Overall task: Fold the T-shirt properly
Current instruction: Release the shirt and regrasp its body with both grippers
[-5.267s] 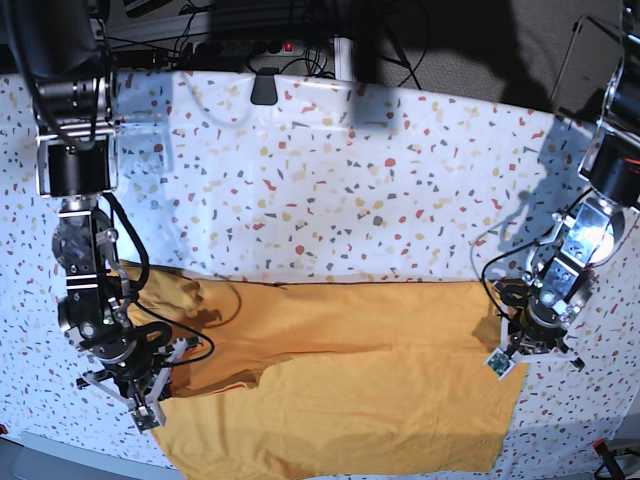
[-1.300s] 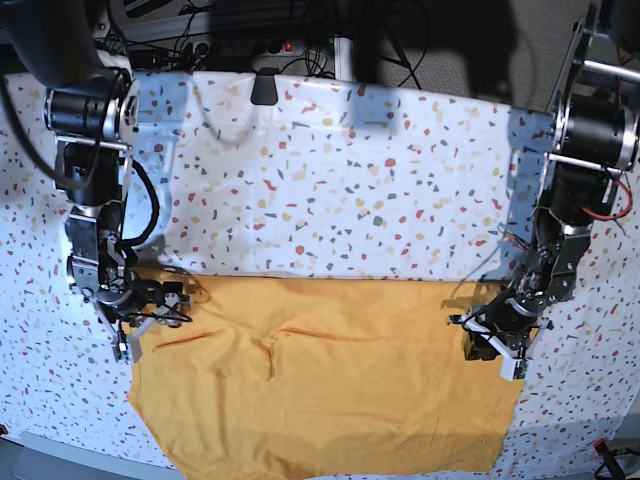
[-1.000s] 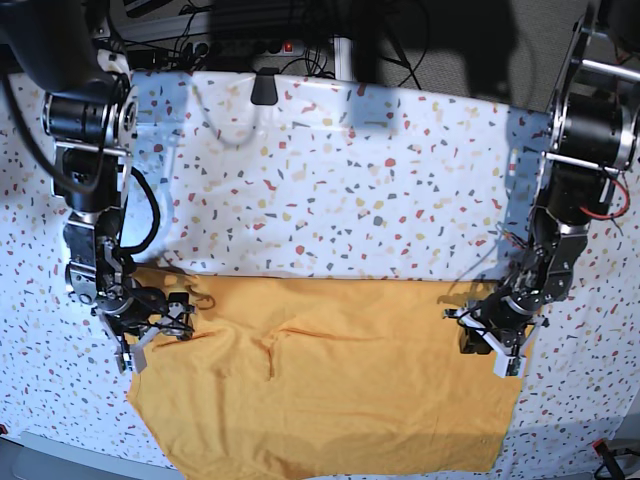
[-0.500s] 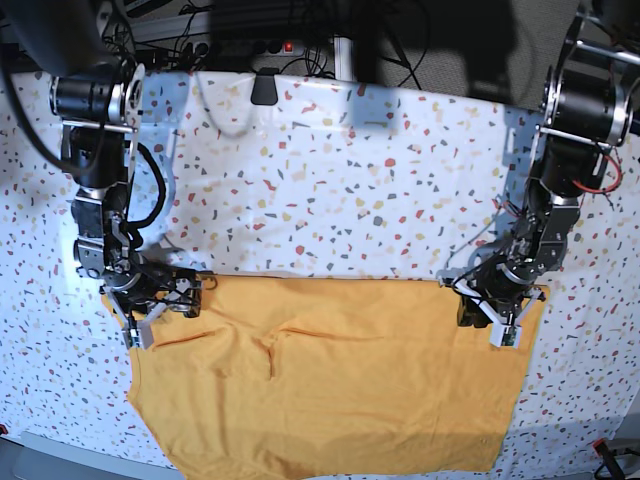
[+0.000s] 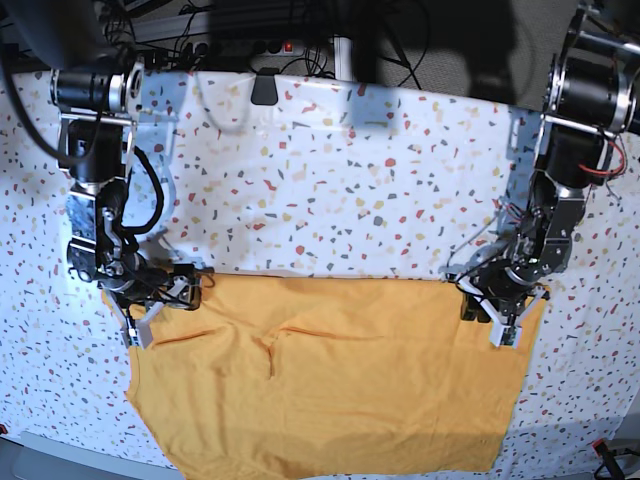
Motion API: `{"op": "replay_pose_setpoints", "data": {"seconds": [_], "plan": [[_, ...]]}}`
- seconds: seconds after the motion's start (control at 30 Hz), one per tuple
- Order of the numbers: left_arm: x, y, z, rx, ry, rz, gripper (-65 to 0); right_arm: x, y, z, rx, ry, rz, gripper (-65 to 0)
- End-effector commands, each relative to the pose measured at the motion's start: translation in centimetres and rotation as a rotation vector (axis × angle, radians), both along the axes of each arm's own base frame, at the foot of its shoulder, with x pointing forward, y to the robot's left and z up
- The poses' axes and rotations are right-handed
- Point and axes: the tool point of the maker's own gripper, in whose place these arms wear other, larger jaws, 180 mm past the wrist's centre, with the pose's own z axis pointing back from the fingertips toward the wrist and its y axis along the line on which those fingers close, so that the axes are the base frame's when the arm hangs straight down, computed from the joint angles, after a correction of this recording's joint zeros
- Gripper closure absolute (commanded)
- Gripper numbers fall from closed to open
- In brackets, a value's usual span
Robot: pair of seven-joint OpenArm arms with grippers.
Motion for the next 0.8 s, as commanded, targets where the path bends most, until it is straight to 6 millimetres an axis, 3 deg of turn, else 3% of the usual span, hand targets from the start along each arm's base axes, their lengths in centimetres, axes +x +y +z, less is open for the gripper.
{"op": "replay_pose_setpoints", "data": {"seconds": [0.0,0.2,0.43,0.6,0.77], "plan": [[-0.2,0.7,0.0,0.028,0.018,-0.004,-16.1,0.7,-0.4,1.2,-0.005,-0.027,0.009,-42.6],[-2.1,0.4,0.5,0.044,0.015,-0.047,-16.1,-1.6,-0.2,-0.3,-0.020,-0.007,0.024,-42.6],[-3.9,-0.6,0.5,0.029,0.086,-0.074,-16.1,-4.5,0.7,-0.7,-0.003,-0.012,0.047,-42.6],[-4.8,-0.9,0.3,0.027,0.078,-0.086,-16.1,-6.5,0.1,-1.1,-0.033,-0.006,0.062,-42.6],[-4.7,-1.0,0.5,0.023,0.067,-0.087,-16.1,-5.6,-0.1,0.8,-0.021,-0.069,0.060,-42.6]]}}
